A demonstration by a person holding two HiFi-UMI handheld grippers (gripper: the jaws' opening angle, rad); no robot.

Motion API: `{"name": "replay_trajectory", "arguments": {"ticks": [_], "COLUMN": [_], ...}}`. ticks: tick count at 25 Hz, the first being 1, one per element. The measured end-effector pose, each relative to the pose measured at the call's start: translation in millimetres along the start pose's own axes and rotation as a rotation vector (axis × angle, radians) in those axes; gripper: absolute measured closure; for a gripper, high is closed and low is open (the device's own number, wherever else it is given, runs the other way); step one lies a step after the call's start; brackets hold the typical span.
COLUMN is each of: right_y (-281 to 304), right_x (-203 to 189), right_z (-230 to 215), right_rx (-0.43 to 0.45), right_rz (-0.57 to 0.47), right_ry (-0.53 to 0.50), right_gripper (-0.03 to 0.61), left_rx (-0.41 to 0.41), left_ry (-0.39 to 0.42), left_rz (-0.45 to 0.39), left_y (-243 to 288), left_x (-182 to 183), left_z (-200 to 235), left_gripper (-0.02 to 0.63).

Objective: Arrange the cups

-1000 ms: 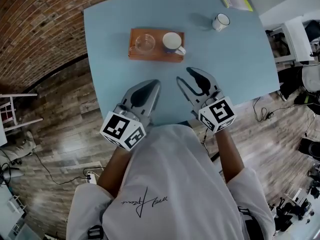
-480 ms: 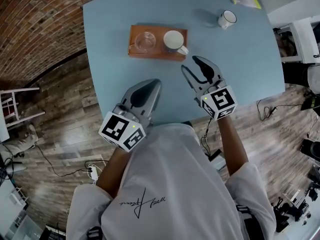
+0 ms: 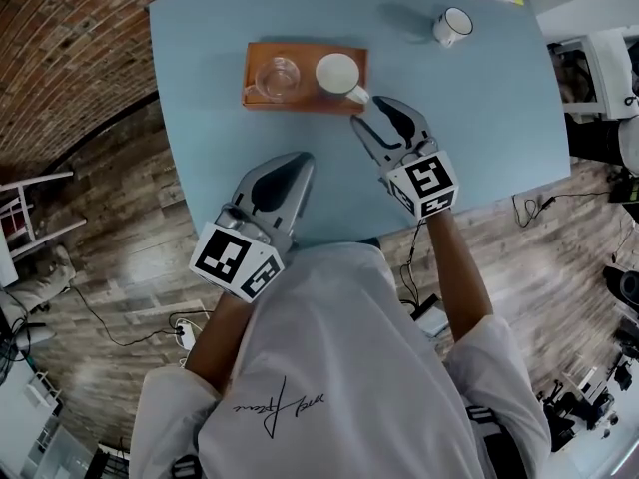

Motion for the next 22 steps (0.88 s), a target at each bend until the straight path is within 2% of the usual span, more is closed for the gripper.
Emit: {"name": "replay_trajectory", "arguments": {"ticks": [4, 9, 14, 22], "right_y": [8, 20, 30, 39], "right_x": [-11, -15, -18, -24], "right_z": [-7, -15, -22, -23], "right_rx": [0.025, 0.038, 0.075, 0.086], "right_rz": [0.031, 0.043, 0.055, 0.058], "right_ry": [0.025, 0.009, -0.001, 0.008], "right_gripper": [0.41, 0.41, 0.41, 0.411], "left_rx": [0.015, 0.041, 0.059, 0.065], "left_ry": [-0.002, -0.014, 0.025, -0.011], "left_rz": [0.015, 0.048, 0.068, 0.07], "left_y": [1, -2, 3, 7], "left_x": [-2, -10, -10, -11], "left_z": [5, 16, 21, 34], "left_gripper": [0.604, 0.604, 0.604, 0.604]}}
Point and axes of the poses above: the fingertips, and each gripper's own axes: y forward along the fingers, z to its left, x out of its top, the point moved 8 cm from there along -y, backward along the fingers, and after that the axes turned 6 degrees about y, right-handed, at the moved point
